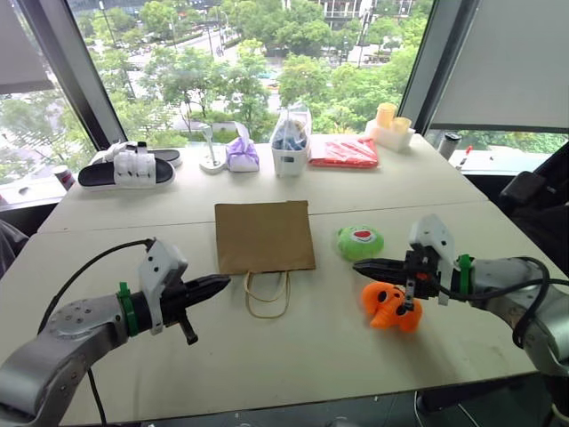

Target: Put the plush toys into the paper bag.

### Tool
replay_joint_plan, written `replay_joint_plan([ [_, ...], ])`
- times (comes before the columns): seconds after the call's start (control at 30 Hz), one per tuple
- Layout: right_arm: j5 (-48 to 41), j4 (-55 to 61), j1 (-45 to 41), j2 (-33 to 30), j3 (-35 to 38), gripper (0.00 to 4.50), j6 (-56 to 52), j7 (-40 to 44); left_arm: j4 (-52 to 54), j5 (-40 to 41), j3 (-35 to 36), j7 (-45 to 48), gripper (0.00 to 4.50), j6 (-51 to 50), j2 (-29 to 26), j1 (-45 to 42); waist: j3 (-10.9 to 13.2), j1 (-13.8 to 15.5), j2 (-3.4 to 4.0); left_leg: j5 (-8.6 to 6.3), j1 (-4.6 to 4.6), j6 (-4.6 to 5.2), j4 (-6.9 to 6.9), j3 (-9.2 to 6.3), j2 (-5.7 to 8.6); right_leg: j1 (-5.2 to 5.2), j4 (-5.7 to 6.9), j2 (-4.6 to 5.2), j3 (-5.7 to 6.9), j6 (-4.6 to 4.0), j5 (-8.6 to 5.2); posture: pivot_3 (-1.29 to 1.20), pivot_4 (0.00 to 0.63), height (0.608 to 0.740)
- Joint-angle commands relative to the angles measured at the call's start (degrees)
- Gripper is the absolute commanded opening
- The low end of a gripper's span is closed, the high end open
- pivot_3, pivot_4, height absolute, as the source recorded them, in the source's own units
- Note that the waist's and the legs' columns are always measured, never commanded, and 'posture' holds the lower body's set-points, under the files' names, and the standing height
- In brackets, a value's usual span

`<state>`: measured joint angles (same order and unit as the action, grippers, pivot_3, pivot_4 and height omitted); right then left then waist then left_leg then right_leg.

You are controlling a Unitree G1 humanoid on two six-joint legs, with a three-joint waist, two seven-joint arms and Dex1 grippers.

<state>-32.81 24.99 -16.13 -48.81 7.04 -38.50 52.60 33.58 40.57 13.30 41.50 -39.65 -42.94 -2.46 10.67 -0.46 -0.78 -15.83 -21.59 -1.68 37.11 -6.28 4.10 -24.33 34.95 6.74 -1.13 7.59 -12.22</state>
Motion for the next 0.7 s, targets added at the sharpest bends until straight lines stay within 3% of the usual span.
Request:
replay_joint_plan([
  [0.03,-1.19,2.64,-0.44,0.63,1.13,0.03,-0.18,-1.43,-0.09,0.82,0.69,0.26,0.0,0.46,-0.35,-1.93,0.0,0.0,0.0,0.0,0.0,0.0,0.0,0.0,0.0,0.0,0.0,0.0,0.0,0.0,0.0,0.0,0.15,0.74],
  [0.7,-0.86,4.06,0.27,2.1,0.07,0.03,-0.04,-3.3,0.34,1.04,-0.34,1.02,0.0,0.48,-0.67,-2.57,0.0,-0.02,0.0,0.0,0.0,0.01,0.0,0.0,0.01,0.0,0.0,0.0,0.0,0.01,0.0,0.0,0.15,0.74],
])
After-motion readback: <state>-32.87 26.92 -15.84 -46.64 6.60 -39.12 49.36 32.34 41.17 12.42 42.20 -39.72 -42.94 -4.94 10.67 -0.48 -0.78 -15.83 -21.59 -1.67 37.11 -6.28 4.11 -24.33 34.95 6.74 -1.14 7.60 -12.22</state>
